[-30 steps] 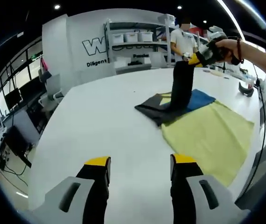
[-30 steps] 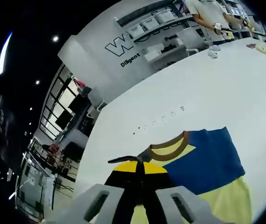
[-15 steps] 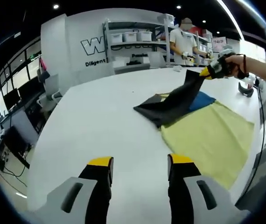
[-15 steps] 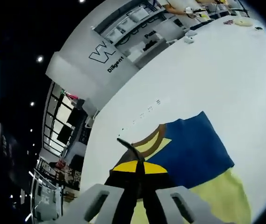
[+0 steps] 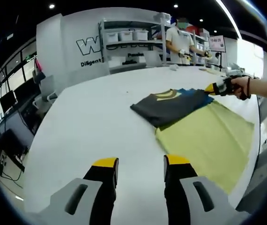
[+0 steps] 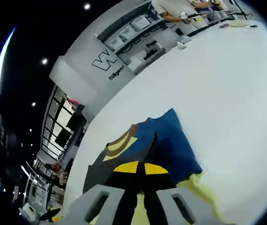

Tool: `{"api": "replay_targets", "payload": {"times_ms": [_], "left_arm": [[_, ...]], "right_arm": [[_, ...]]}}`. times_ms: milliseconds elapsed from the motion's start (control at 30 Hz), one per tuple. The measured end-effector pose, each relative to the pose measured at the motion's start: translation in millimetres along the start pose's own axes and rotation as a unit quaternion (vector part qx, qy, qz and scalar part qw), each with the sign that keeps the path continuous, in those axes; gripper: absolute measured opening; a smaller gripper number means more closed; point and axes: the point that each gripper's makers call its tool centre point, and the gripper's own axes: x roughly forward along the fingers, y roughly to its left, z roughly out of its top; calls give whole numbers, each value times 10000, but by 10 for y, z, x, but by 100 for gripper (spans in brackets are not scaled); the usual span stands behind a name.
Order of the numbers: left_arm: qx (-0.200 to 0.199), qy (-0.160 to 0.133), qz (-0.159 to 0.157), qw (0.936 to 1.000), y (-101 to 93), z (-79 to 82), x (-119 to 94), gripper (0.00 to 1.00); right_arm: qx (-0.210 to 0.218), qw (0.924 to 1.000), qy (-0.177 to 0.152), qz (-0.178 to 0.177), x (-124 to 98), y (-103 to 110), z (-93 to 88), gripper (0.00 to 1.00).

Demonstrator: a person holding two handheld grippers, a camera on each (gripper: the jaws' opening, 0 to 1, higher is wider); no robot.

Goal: Fold the garment on the visible template until the final outline fits inside the template.

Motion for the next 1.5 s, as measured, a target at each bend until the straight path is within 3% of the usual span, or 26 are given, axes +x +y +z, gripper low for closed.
{"api": "replay_targets", "payload": {"times_ms": [367, 467, 733, 900, 1033, 1133, 1167, 1333, 1400, 1500], "left_arm": [[6, 66, 8, 10000, -2, -7, 42, 36], [-7, 43, -19, 10000, -11, 3, 44, 36], [-19, -2, -8, 10000, -8, 53, 99, 37], [-3, -73, -55, 10000, -39, 112, 145, 40], [-37, -134, -93, 9999, -61, 165, 202, 41], [-64, -191, -131, 9997, -80, 213, 242, 41], [-72, -218, -147, 9996, -88, 233, 256, 41], [-86, -295, -276, 9991, -129, 298, 360, 41], [-141, -292, -299, 9990, -121, 301, 405, 40], [-220, -258, -314, 9989, -114, 288, 462, 40]], "right_arm": [[-32, 9992, 95, -387, 30, -204, -93, 0], [-197, 9989, 109, -417, 37, -199, -90, 0], [-1116, 9916, 51, -646, -20, -155, -6, 0], [-1997, 9790, 15, -408, -39, 141, 89, 26], [-2336, 9723, 51, -39, -22, 498, 93, 31], [-2487, 9681, 196, 225, 30, 760, 55, 43], [-2635, 9637, 220, 373, 64, 879, 55, 46], [-2805, 9567, 240, 740, 140, 1266, 16, 46], [-2992, 9494, 348, 894, 204, 1435, -55, 47], [-3103, 9441, 430, 1031, 295, 1589, -96, 47]]}}
